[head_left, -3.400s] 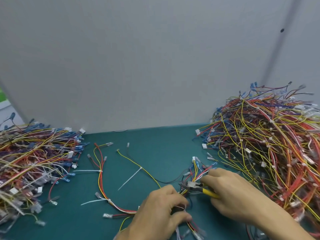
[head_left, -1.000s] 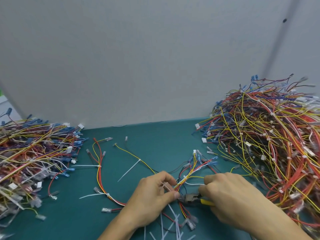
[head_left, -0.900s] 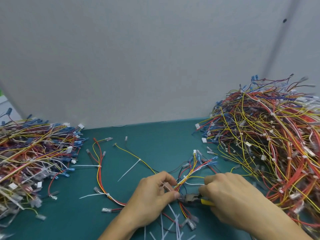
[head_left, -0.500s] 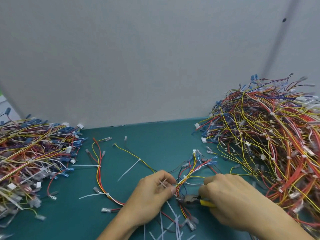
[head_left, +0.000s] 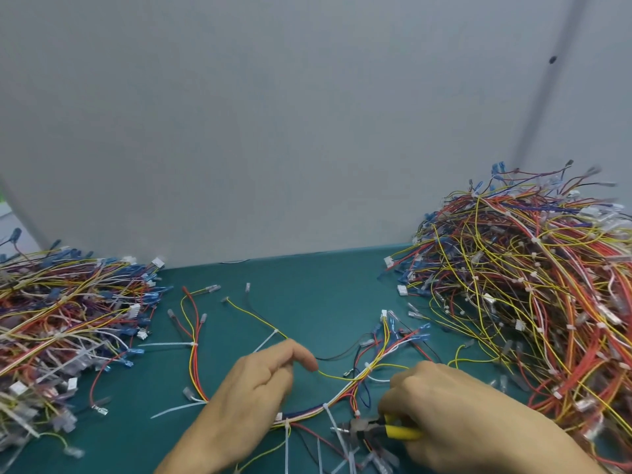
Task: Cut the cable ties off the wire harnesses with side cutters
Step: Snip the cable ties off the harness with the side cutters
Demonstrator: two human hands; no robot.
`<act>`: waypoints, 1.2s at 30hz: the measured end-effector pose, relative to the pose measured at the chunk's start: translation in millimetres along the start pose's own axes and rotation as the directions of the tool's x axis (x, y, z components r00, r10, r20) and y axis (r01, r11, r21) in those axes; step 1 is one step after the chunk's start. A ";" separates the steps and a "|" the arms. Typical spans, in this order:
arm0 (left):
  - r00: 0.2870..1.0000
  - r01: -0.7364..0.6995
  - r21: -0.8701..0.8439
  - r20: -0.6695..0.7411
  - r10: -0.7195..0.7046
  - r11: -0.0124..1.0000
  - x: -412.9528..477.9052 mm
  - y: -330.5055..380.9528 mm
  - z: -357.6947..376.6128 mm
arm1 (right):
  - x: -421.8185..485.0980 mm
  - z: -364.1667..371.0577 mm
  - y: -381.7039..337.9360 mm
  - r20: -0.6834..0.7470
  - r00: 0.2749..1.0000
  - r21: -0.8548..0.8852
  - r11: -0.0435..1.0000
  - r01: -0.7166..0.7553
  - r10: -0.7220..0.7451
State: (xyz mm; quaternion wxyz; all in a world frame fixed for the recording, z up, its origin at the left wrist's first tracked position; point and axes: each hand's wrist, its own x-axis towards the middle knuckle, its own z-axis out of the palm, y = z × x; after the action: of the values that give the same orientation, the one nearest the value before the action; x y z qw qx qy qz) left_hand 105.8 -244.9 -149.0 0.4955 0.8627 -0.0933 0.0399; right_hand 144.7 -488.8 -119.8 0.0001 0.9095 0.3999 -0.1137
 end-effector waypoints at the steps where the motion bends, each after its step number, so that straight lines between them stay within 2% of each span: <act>1: 0.999 -0.049 0.101 0.024 0.046 0.994 -2.2 2.0 -1.0 | 1.4 0.6 0.0 0.006 1.000 -0.003 1.000 -0.005 0.005; 3: 0.993 -0.093 0.233 0.089 0.074 0.968 -5.9 6.5 -0.8 | 3.9 2.6 -0.4 0.025 1.000 -0.018 1.000 -0.018 0.018; 8: 0.980 -0.110 0.359 0.195 0.041 0.927 -12.8 -0.9 5.6 | 8.4 2.9 0.9 0.057 0.997 -0.051 0.997 -0.054 0.057; 10: 0.983 -0.110 0.352 0.174 0.051 0.930 -14.7 -8.2 10.6 | 9.5 2.0 1.2 0.057 0.996 -0.056 0.997 -0.061 0.065; 15: 0.987 -0.154 0.346 0.010 0.160 0.926 -13.5 -16.4 22.7 | 9.2 -0.7 0.2 0.065 0.995 -0.043 0.997 -0.069 0.072; 18: 0.982 -0.174 0.352 -0.008 0.188 0.920 -13.3 -16.6 25.1 | 6.4 -3.8 0.3 0.060 0.995 -0.025 0.997 -0.073 0.074; 26: 0.987 -0.155 0.355 0.026 0.156 0.922 -13.8 -18.7 20.5 | 0.4 -10.0 2.9 0.074 0.996 0.016 0.998 -0.057 0.055; 31: 0.989 -0.146 0.368 0.049 0.137 0.918 -13.2 -17.5 20.0 | -3.5 -16.3 6.7 -0.001 1.000 0.055 0.998 -0.026 0.027; 36: 0.994 -0.110 0.325 0.054 0.098 0.939 -12.3 -16.6 21.0 | 12.6 0.7 -1.8 -0.238 0.971 0.197 0.979 0.057 -0.009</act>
State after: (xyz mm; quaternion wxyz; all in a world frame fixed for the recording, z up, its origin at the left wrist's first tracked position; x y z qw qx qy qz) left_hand 96.5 -253.4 -175.6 0.3409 0.9273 -0.1400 0.0649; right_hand 151.5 -478.5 -122.9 -0.1417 0.9050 0.3985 -0.0450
